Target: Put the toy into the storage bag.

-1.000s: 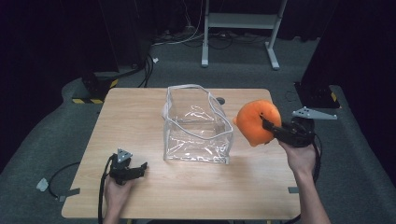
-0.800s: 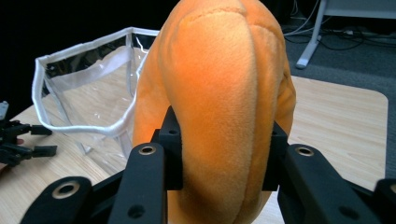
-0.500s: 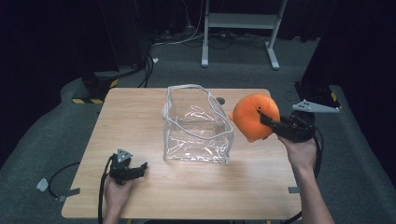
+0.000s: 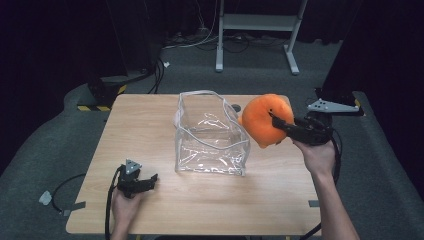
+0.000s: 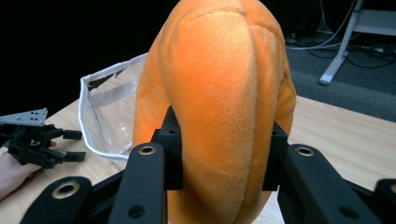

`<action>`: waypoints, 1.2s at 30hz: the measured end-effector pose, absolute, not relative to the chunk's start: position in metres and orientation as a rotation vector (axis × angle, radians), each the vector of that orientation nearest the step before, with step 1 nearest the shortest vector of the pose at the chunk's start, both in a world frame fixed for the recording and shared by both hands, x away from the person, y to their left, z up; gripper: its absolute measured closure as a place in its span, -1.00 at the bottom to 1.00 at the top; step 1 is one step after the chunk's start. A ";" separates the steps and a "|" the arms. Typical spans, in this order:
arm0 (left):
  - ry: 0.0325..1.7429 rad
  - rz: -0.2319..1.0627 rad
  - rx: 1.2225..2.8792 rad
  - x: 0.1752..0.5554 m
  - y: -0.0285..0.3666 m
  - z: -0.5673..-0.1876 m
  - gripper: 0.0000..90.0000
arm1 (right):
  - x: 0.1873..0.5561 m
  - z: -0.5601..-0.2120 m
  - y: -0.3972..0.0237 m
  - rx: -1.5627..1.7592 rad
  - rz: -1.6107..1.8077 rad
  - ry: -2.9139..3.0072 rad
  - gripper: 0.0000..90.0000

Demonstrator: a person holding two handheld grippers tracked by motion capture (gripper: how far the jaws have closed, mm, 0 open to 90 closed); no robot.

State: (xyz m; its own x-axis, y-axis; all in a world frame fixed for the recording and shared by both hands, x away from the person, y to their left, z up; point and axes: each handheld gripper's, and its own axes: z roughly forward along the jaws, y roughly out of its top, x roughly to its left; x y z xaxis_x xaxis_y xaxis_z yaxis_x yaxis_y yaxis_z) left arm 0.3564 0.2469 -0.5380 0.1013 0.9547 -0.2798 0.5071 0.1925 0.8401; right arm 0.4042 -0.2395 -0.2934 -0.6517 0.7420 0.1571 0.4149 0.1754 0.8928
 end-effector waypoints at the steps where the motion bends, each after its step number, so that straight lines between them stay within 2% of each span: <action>1: 1.538 0.606 1.449 0.356 0.247 -0.538 -0.60 | 0.404 -0.292 -0.238 1.092 1.473 2.146 0.42; 17: 1.538 0.606 1.452 0.356 0.247 -0.538 -0.60 | 0.411 -0.273 -0.204 0.990 1.521 2.215 0.42; 36: 1.538 0.607 1.448 0.356 0.247 -0.538 -0.60 | 0.421 -0.277 -0.167 0.934 1.496 2.292 0.42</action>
State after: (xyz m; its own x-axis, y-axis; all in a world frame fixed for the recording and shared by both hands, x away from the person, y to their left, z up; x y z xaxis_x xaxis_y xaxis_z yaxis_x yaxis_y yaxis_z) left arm 0.3562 0.2471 -0.5380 0.1018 0.9551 -0.2783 0.5079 0.1906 0.8400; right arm 0.4215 -0.1673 -0.2766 -0.7637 0.6317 0.1333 0.3761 0.2674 0.8872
